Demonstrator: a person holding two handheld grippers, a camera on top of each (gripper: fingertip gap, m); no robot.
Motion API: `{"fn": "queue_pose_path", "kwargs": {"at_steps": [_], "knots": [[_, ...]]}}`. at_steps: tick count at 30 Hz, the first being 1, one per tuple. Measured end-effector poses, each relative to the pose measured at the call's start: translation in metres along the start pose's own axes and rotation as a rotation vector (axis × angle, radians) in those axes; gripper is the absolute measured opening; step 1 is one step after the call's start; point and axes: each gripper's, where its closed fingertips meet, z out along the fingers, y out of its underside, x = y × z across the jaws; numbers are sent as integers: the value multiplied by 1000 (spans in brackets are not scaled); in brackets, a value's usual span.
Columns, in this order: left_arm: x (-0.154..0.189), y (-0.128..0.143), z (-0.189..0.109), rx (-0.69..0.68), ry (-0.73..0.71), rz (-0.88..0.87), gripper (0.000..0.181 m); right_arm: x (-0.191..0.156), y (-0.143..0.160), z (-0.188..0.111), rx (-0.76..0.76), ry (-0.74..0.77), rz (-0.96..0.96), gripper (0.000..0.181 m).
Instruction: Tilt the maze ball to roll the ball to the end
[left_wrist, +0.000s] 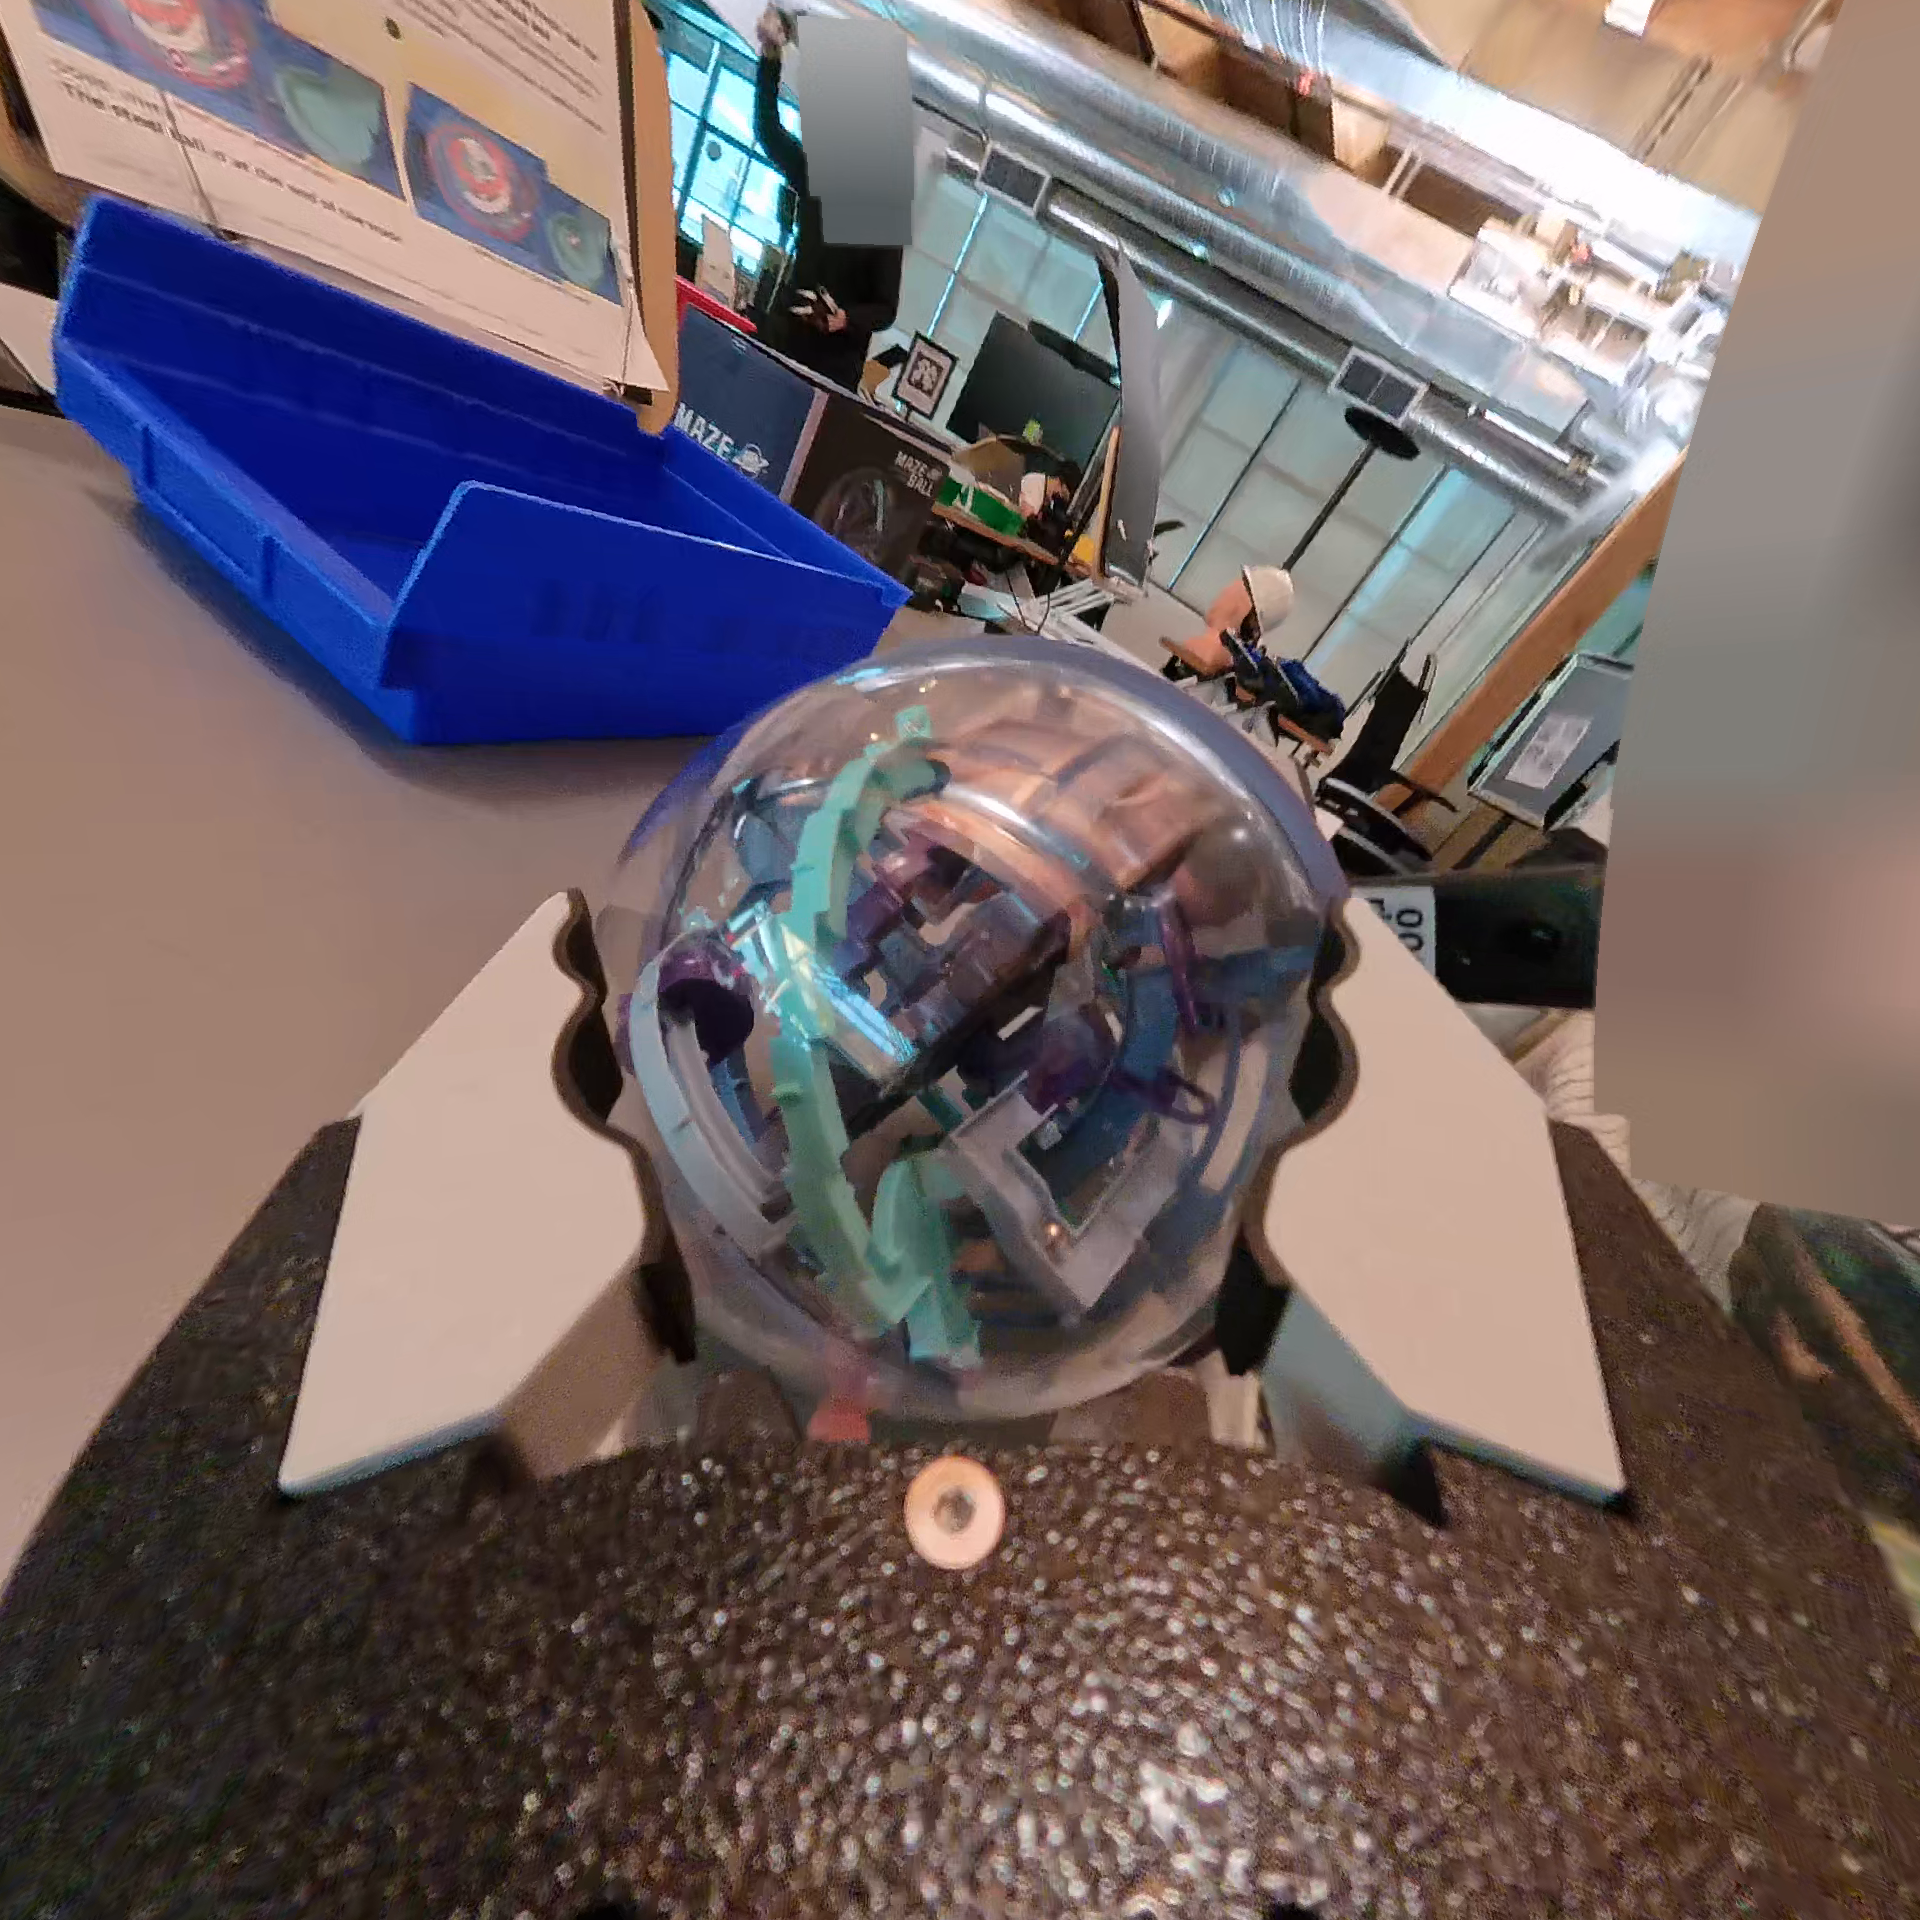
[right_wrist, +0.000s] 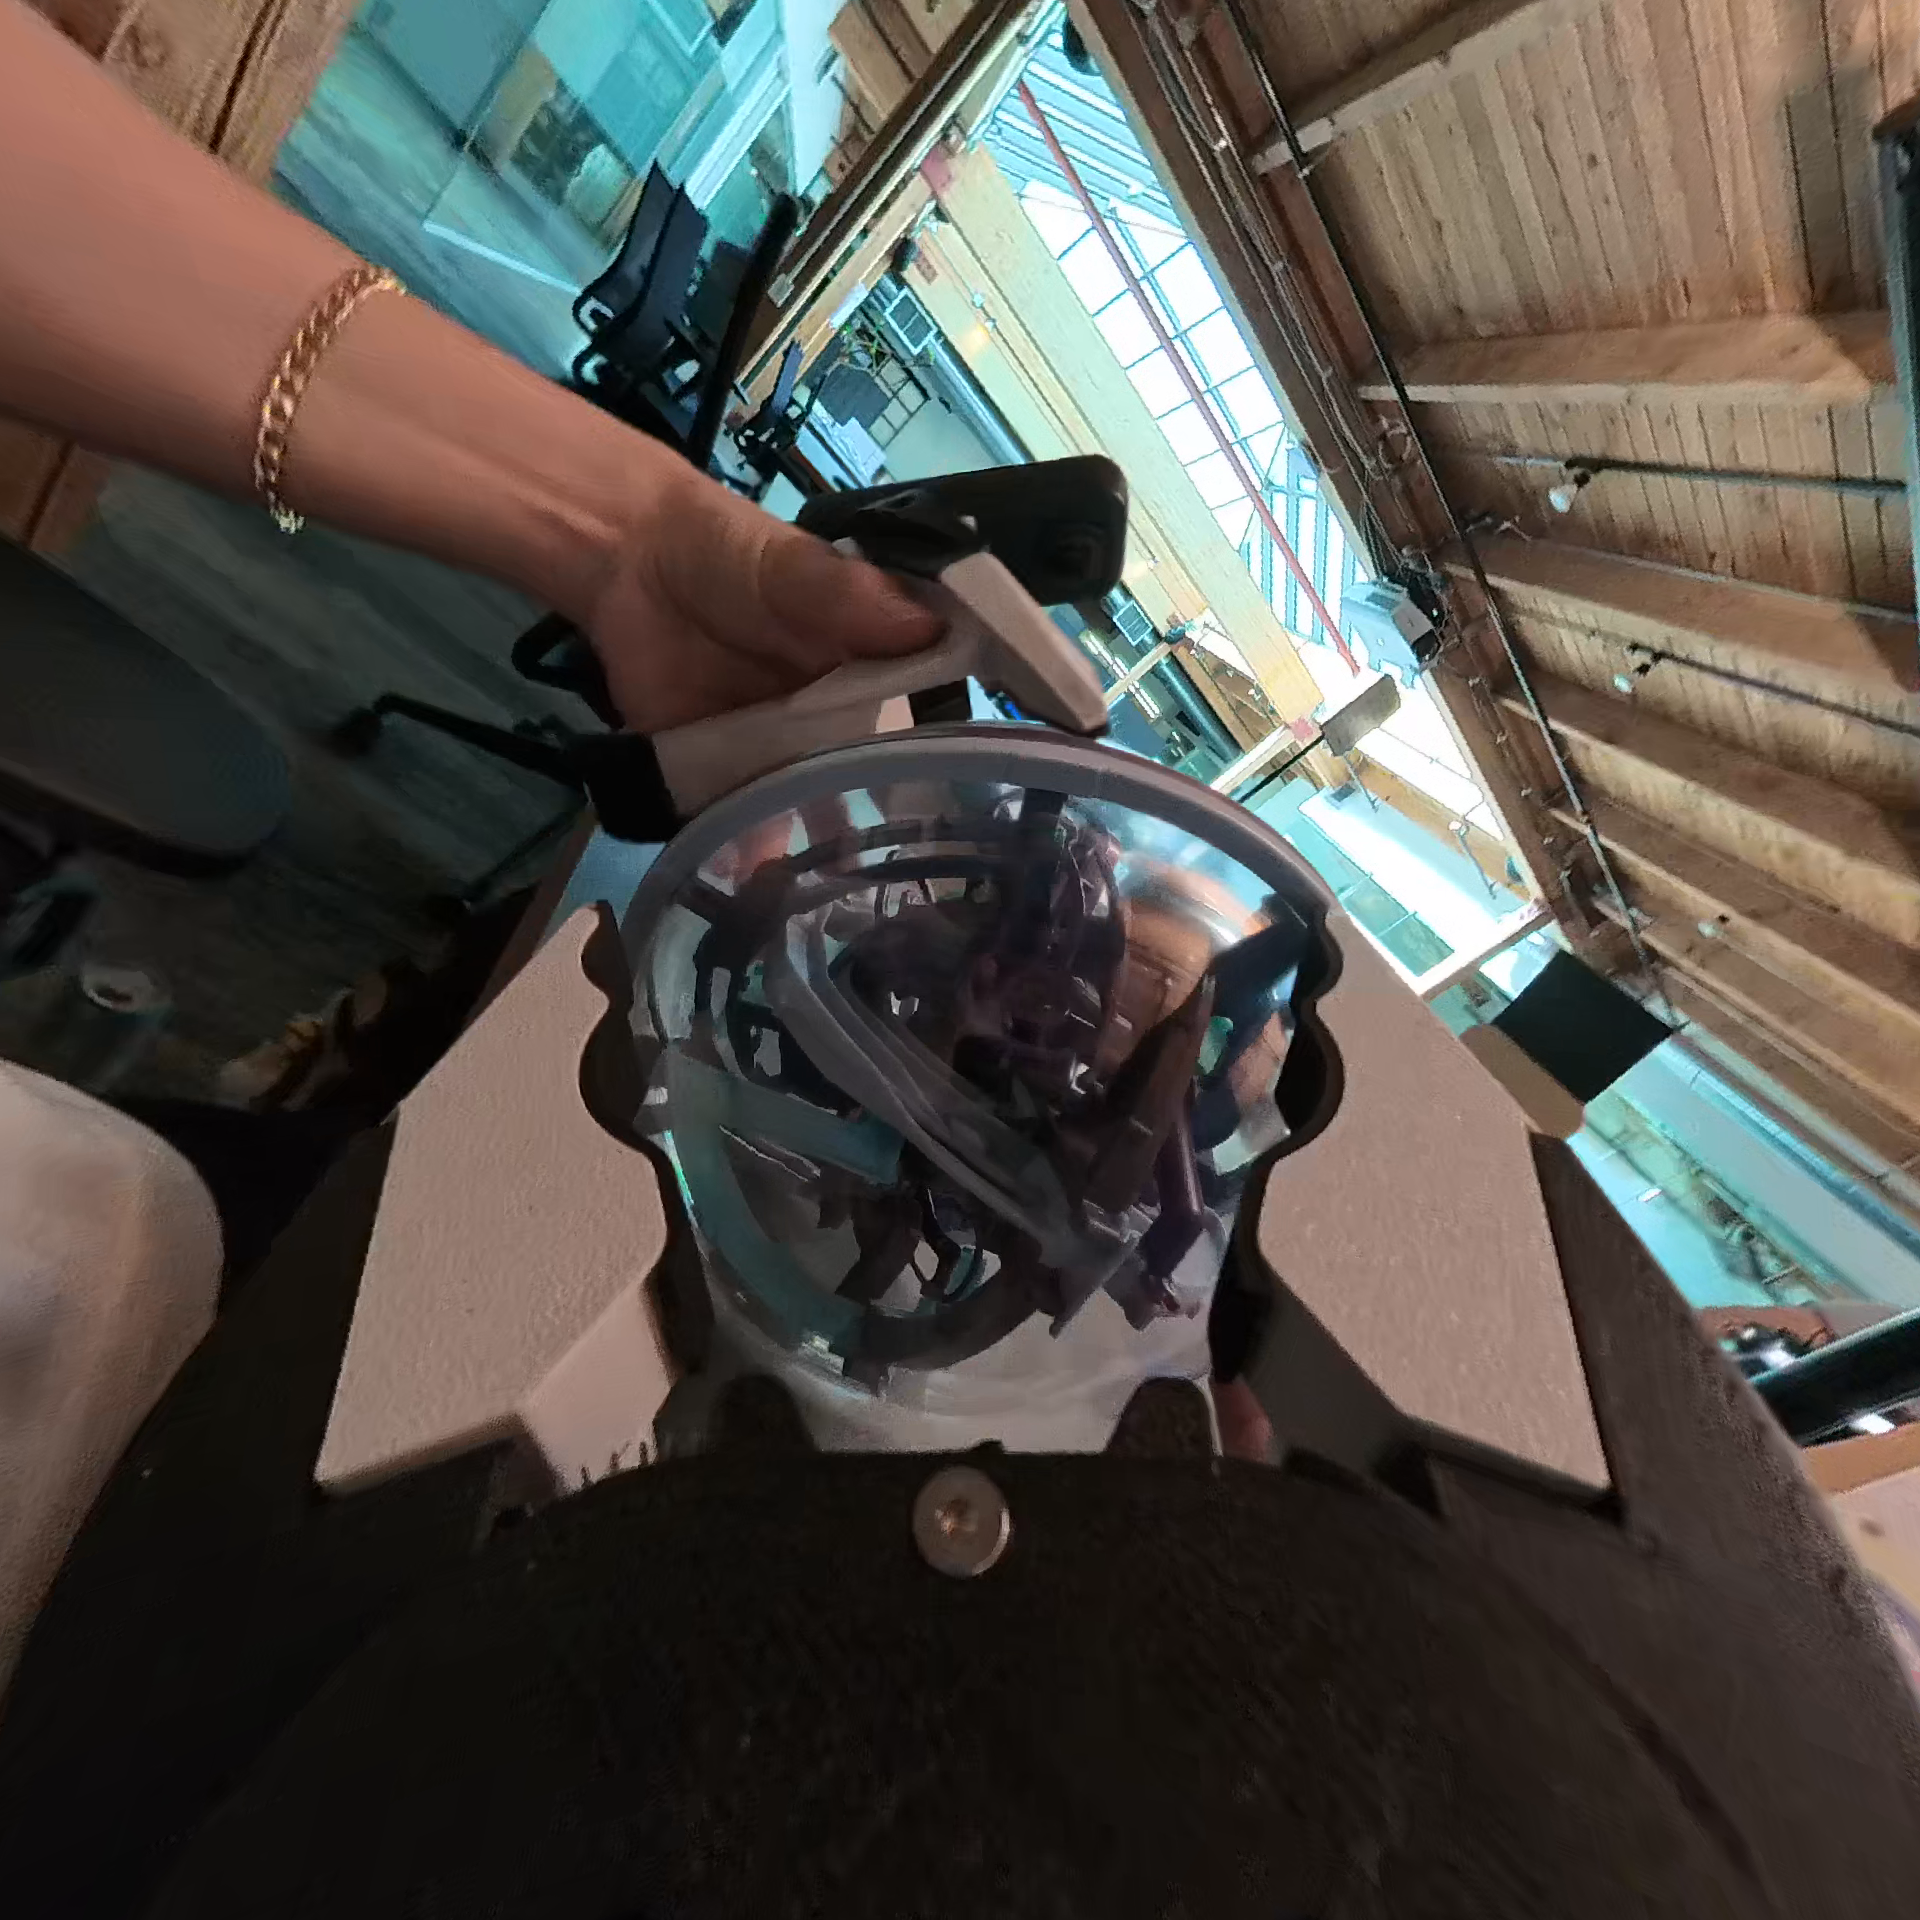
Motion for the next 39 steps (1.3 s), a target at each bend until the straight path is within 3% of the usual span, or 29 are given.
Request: {"fn": "queue_pose_path", "kwargs": {"at_steps": [7,20,27,39], "knots": [[4,-7,-8,96,8,48,116,-1,-7,-4,15,-38,-11,114],[10,-6,-9,98,124,36,115,-9,-11,-5,27,-94,-91,116],[13,-5,-4,83,140,63,115,-4,-15,-10,64,-45,-41,104],[11,-5,22,34,161,87,114,5,-8,-31,56,-10,48,103]]}}
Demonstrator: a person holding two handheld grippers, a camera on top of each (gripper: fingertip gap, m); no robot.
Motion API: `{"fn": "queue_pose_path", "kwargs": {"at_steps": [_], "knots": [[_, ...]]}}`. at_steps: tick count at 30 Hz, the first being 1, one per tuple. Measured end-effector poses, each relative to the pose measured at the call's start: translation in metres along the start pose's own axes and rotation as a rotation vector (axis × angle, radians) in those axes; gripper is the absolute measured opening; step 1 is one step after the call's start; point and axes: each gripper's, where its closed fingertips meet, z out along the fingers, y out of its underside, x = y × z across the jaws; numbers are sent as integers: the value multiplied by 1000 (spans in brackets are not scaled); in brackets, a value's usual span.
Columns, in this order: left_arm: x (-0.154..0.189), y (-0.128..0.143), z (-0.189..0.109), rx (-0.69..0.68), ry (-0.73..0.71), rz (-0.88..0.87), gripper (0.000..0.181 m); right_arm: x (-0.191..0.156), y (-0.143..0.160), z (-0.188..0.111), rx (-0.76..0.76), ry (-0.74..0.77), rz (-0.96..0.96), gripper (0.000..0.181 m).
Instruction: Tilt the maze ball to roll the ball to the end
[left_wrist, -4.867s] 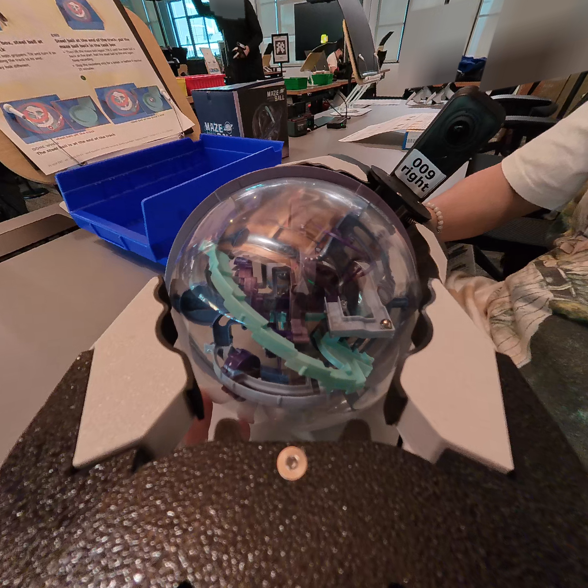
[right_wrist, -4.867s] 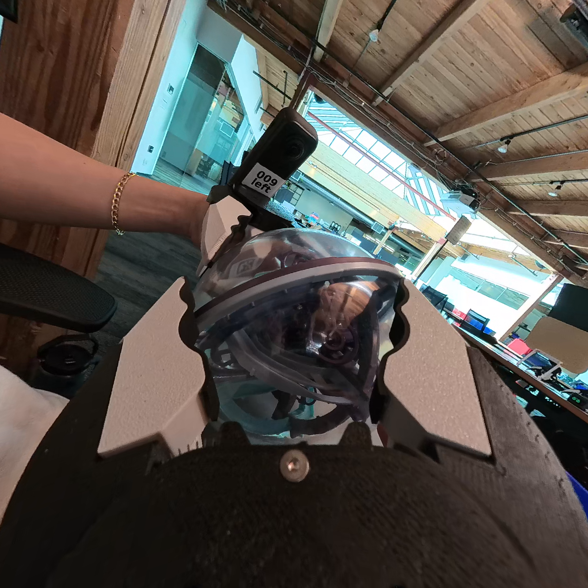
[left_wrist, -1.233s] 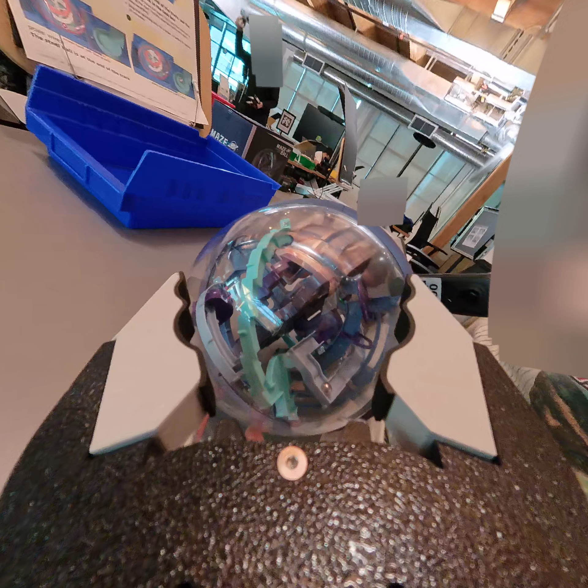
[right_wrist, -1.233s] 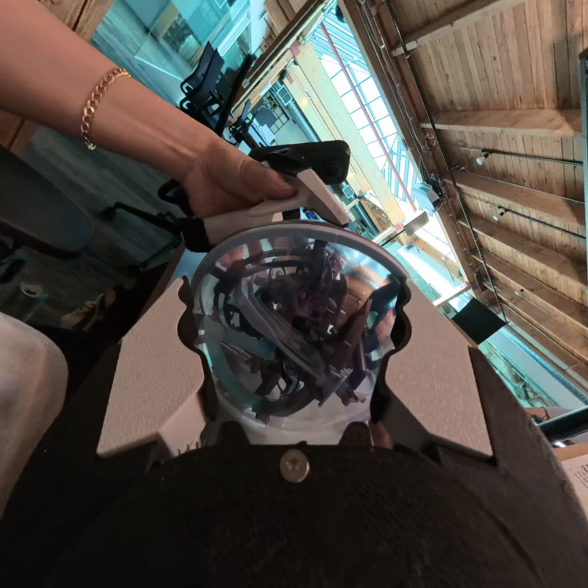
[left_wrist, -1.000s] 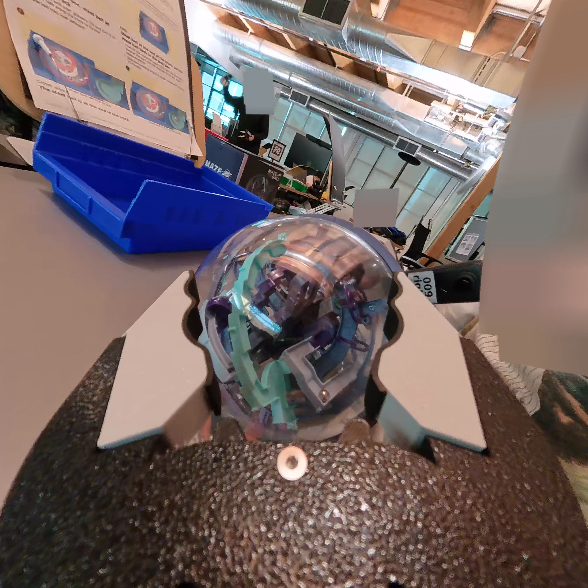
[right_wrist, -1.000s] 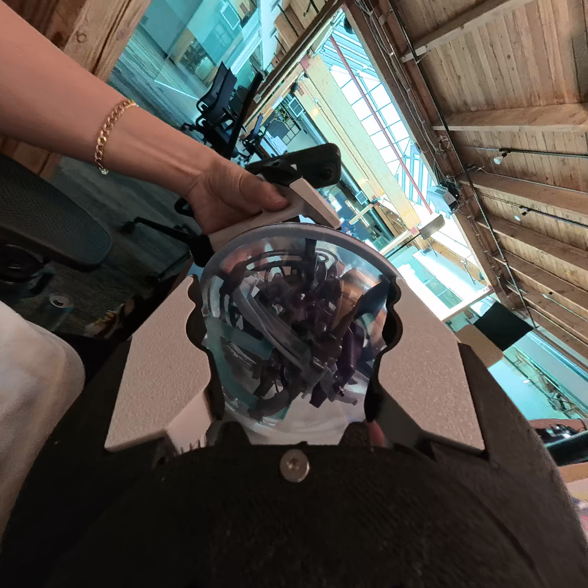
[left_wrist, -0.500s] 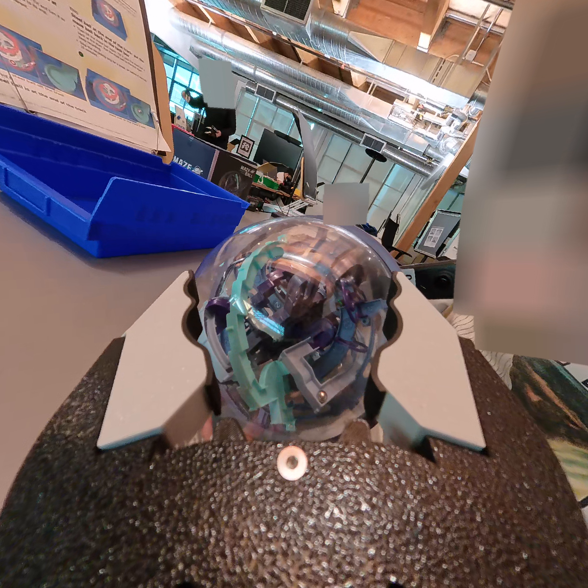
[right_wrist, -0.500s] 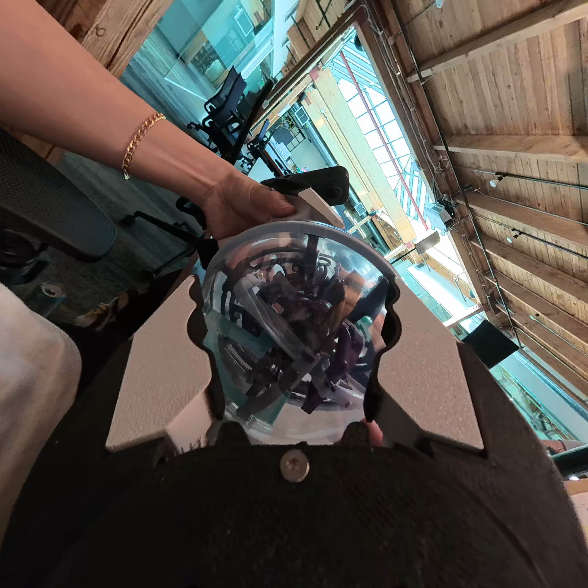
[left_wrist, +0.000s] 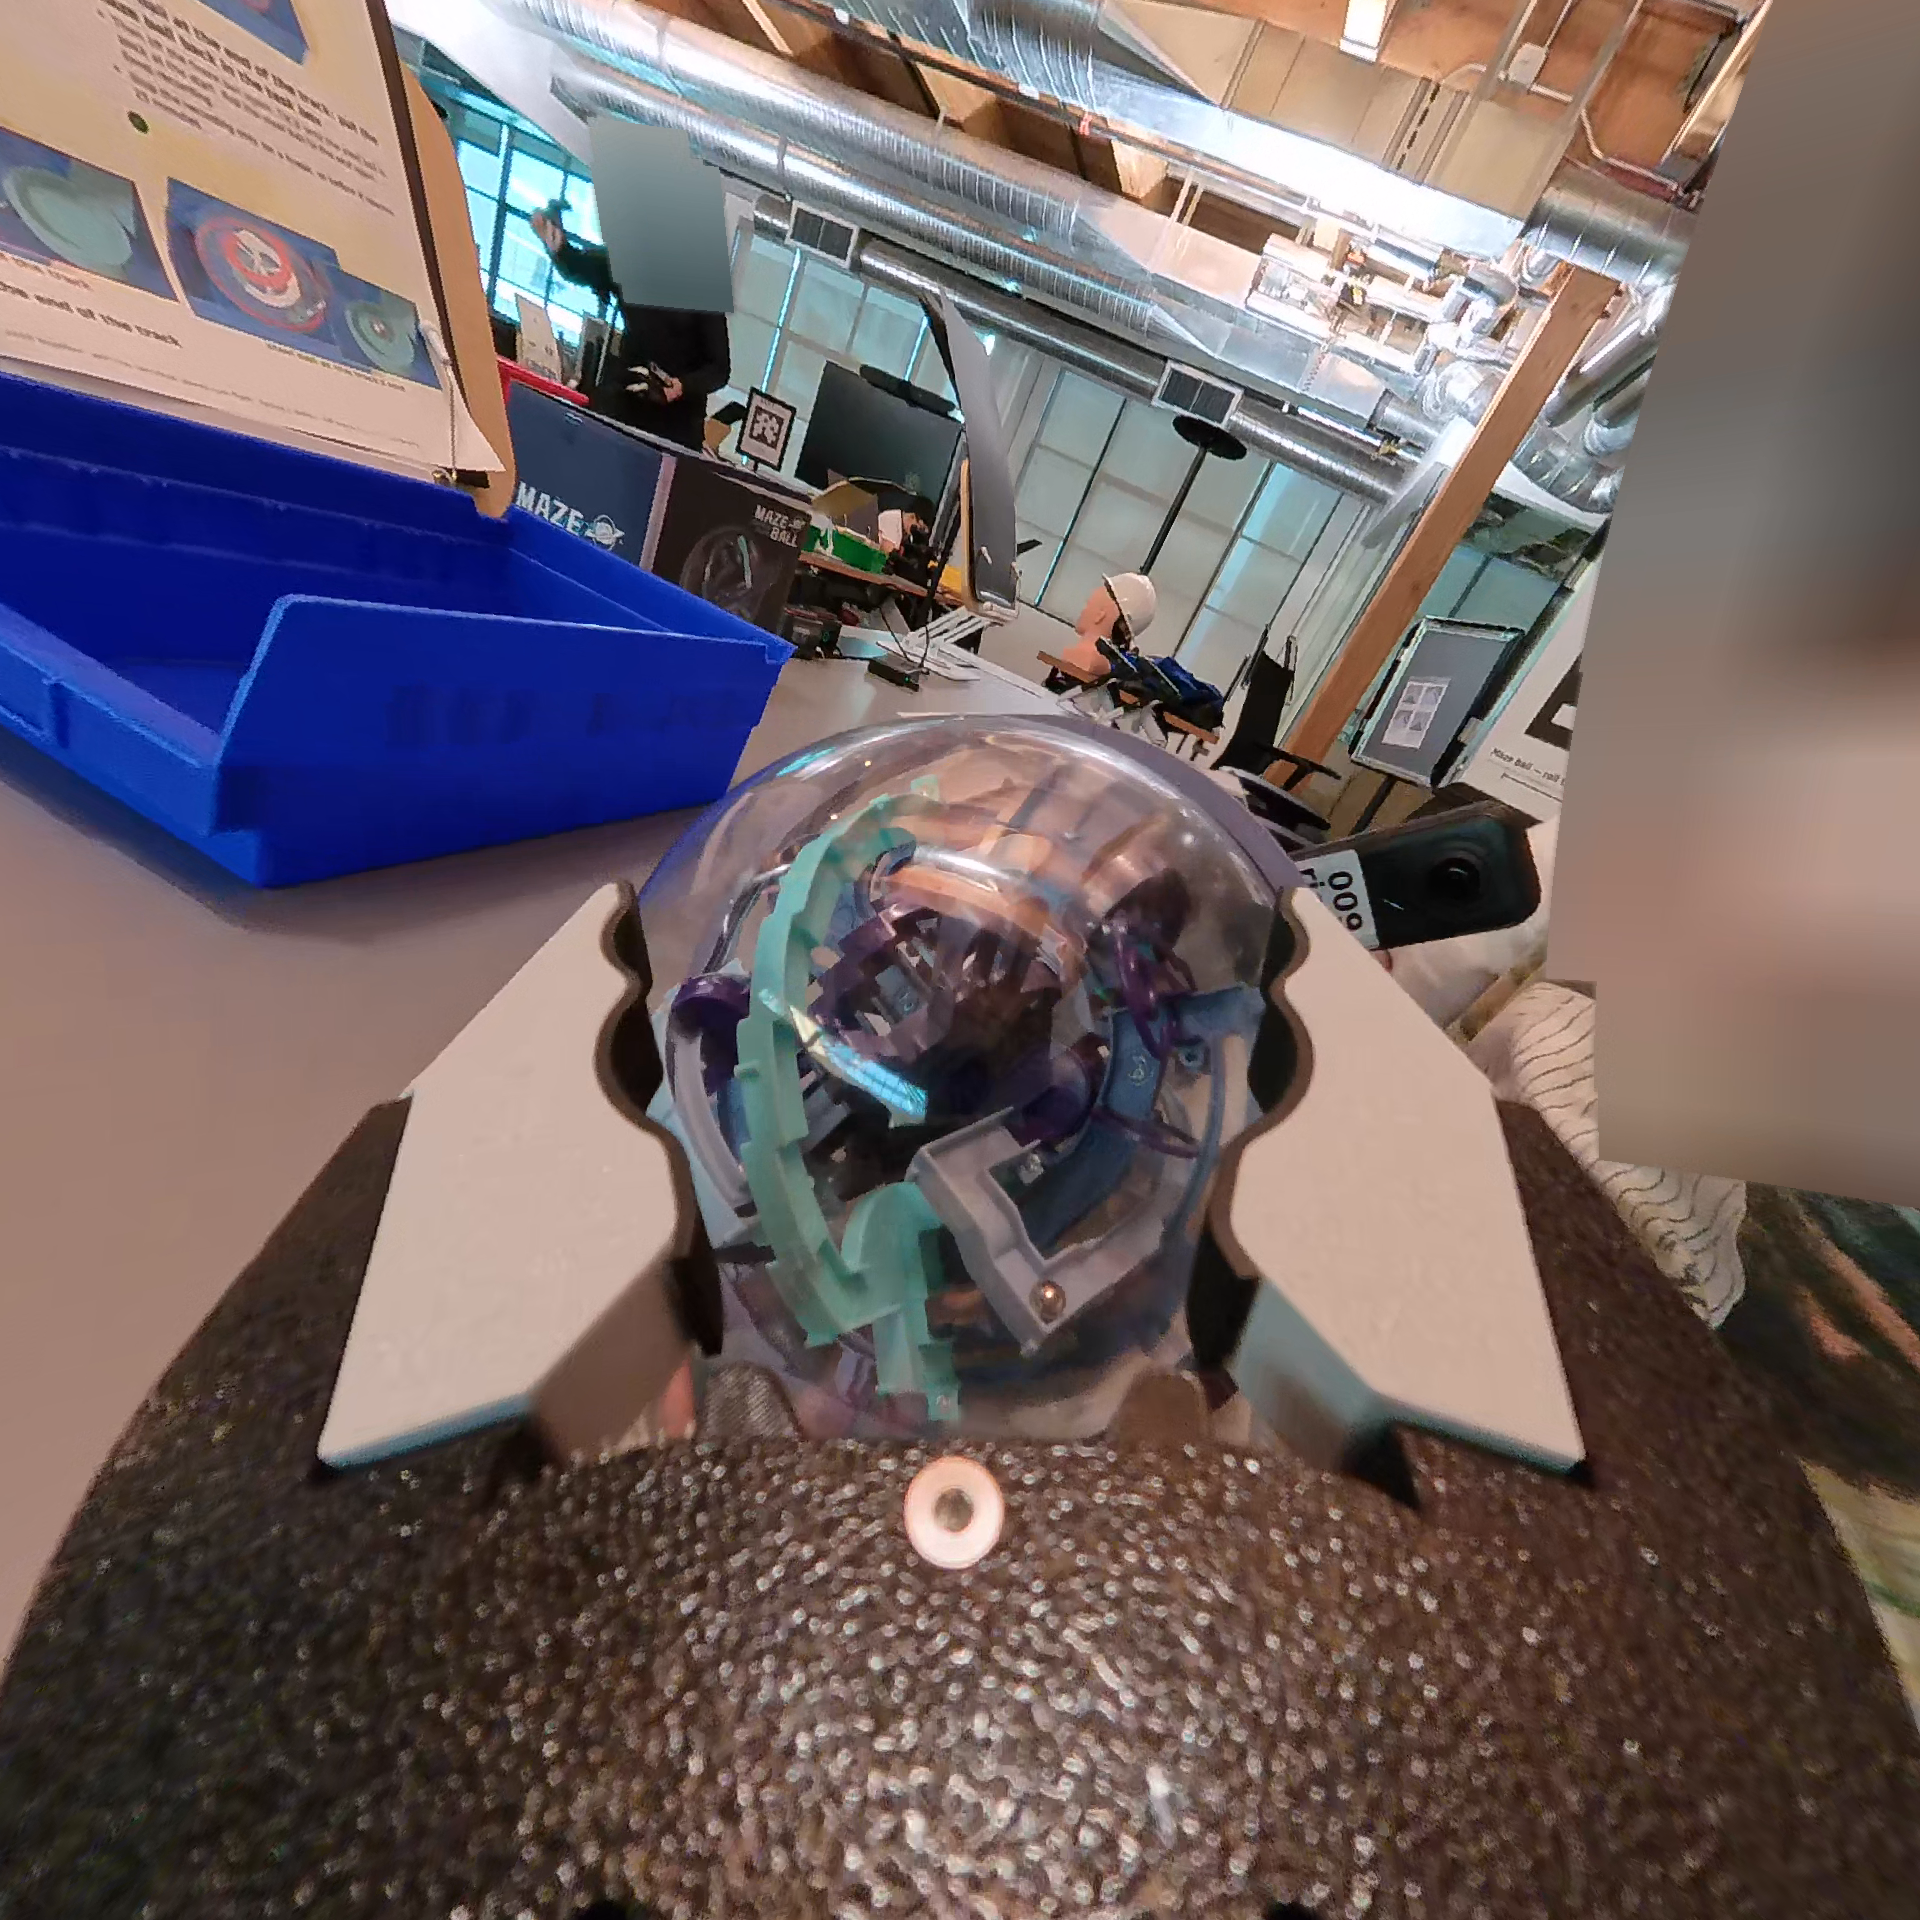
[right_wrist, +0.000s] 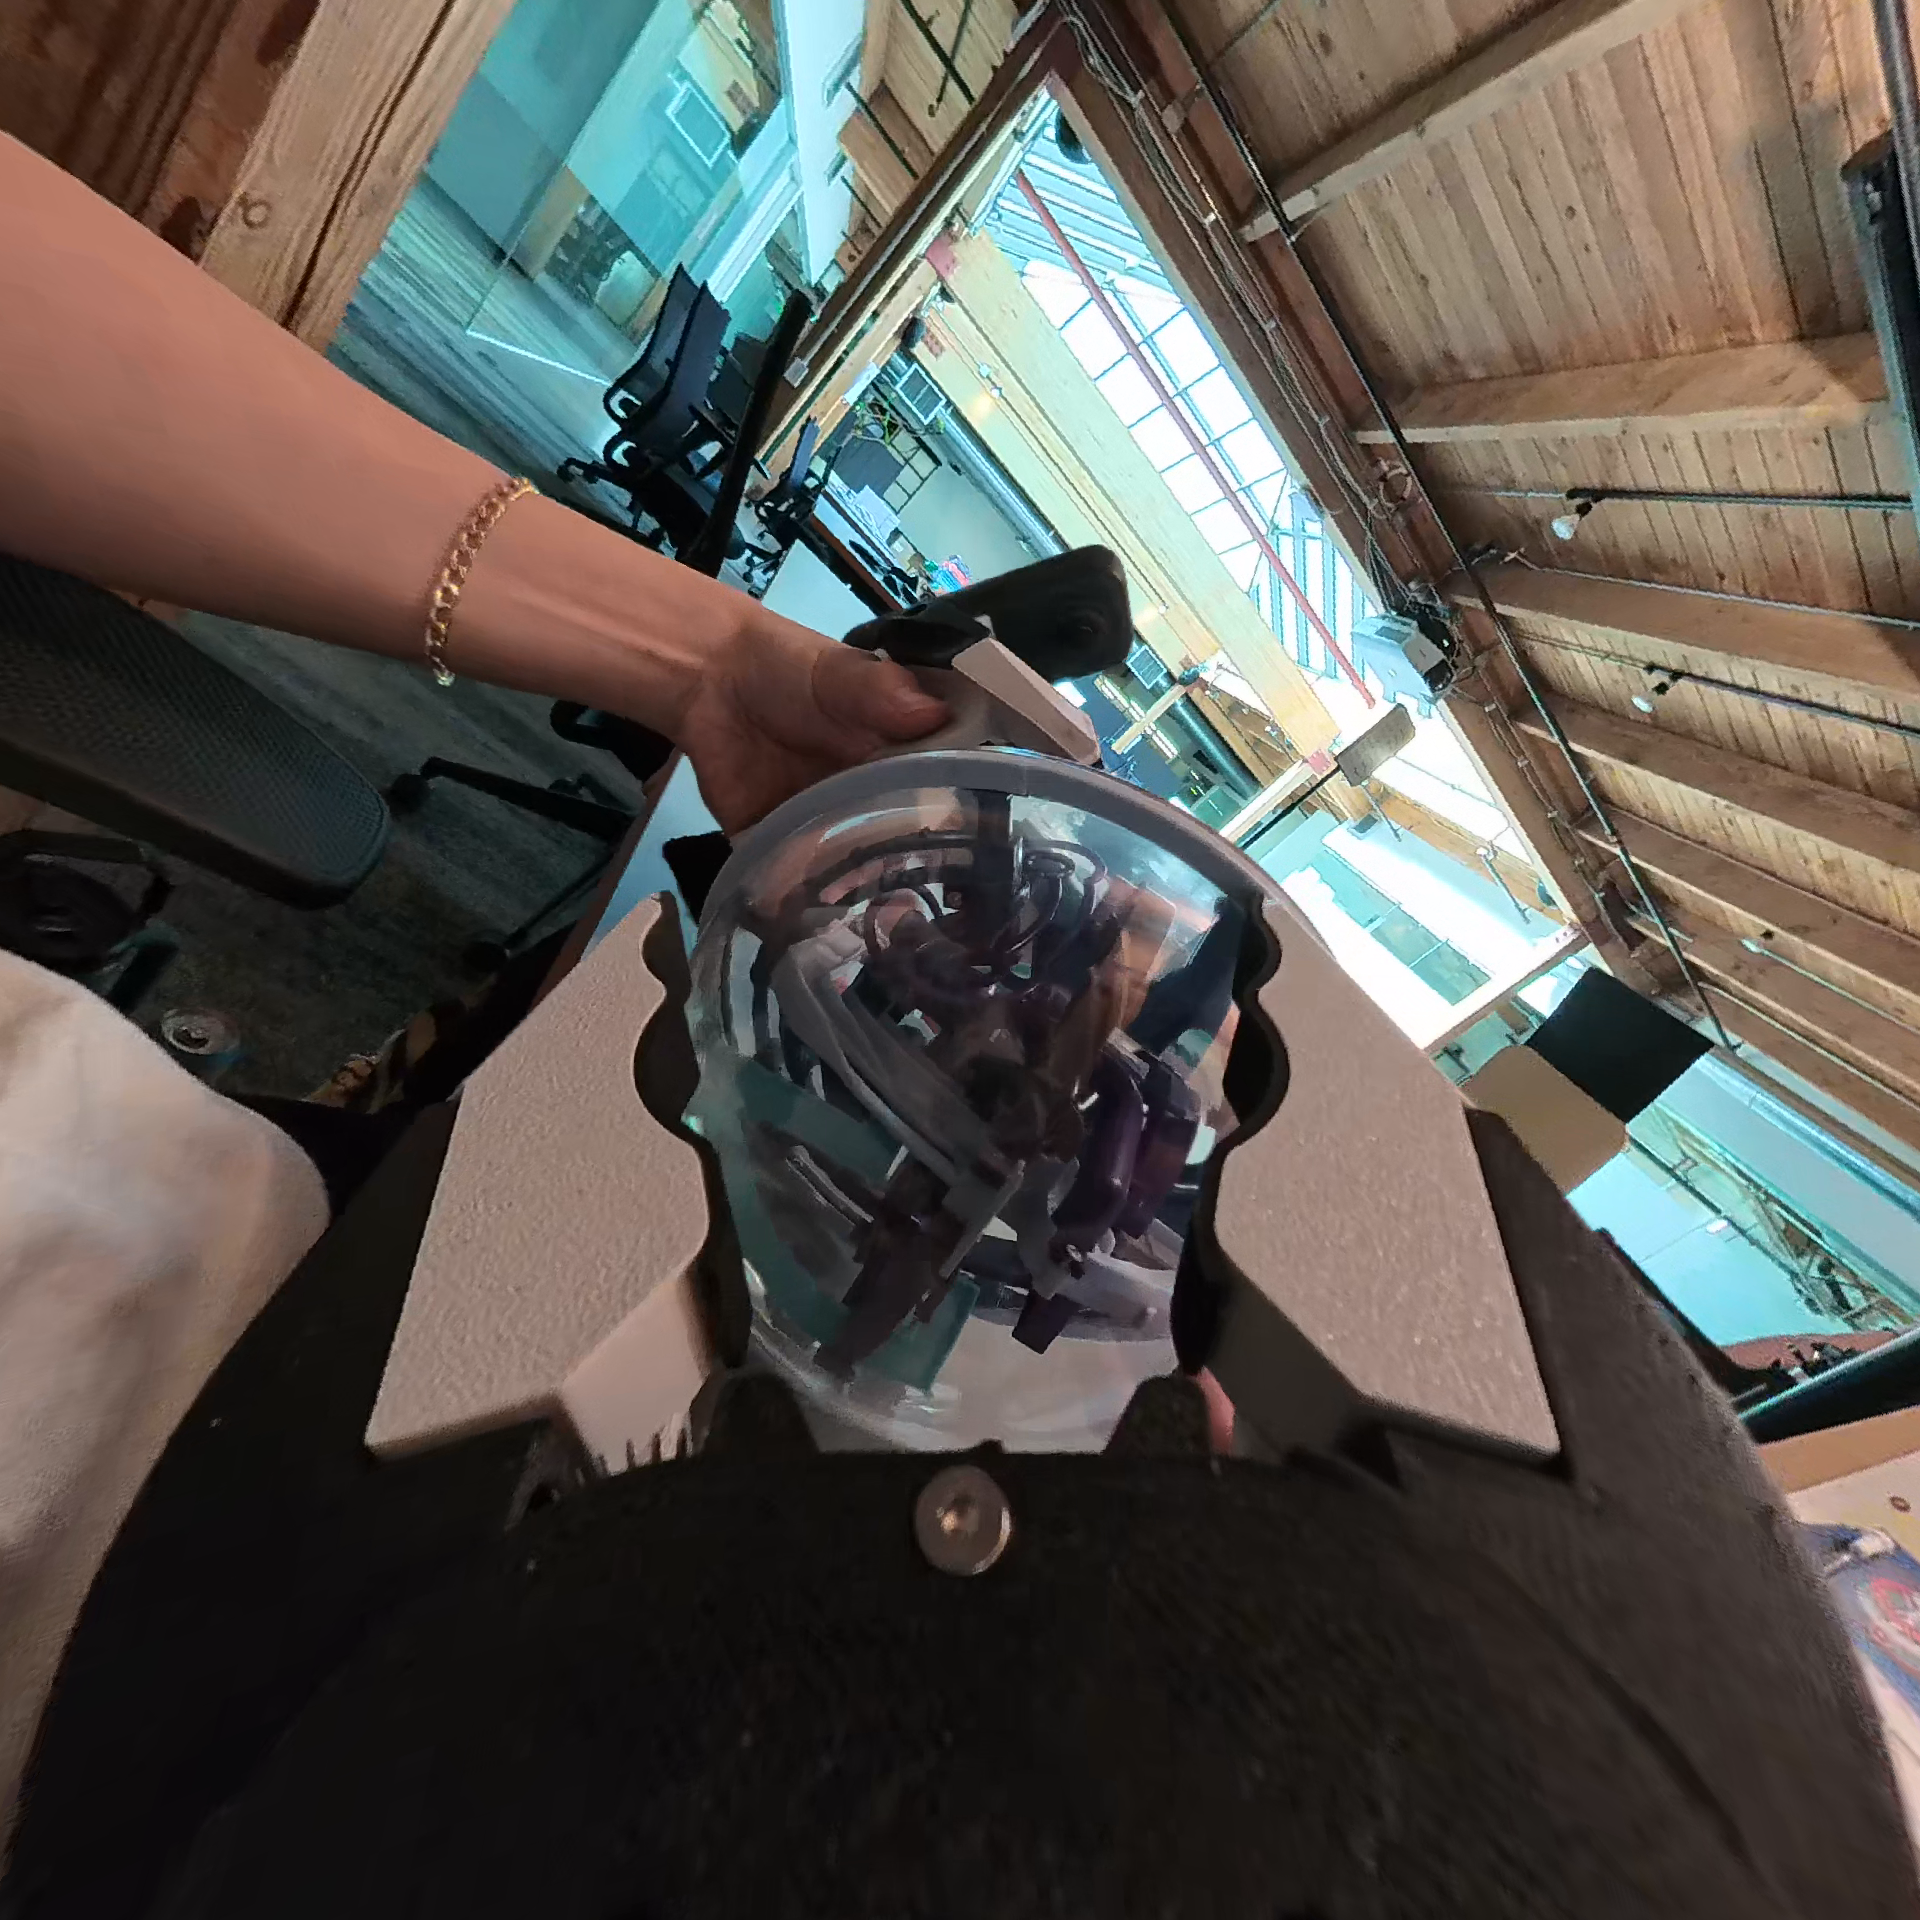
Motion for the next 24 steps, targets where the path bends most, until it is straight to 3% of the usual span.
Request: {"fn": "queue_pose_path", "kwargs": {"at_steps": [11,24], "knots": [[-6,-2,2,-7,68,-40,114,1,2,0,-51,-61,-7,107],[-17,-8,-3,28,106,-126,113,14,5,8,-105,-196,-5,97]]}}
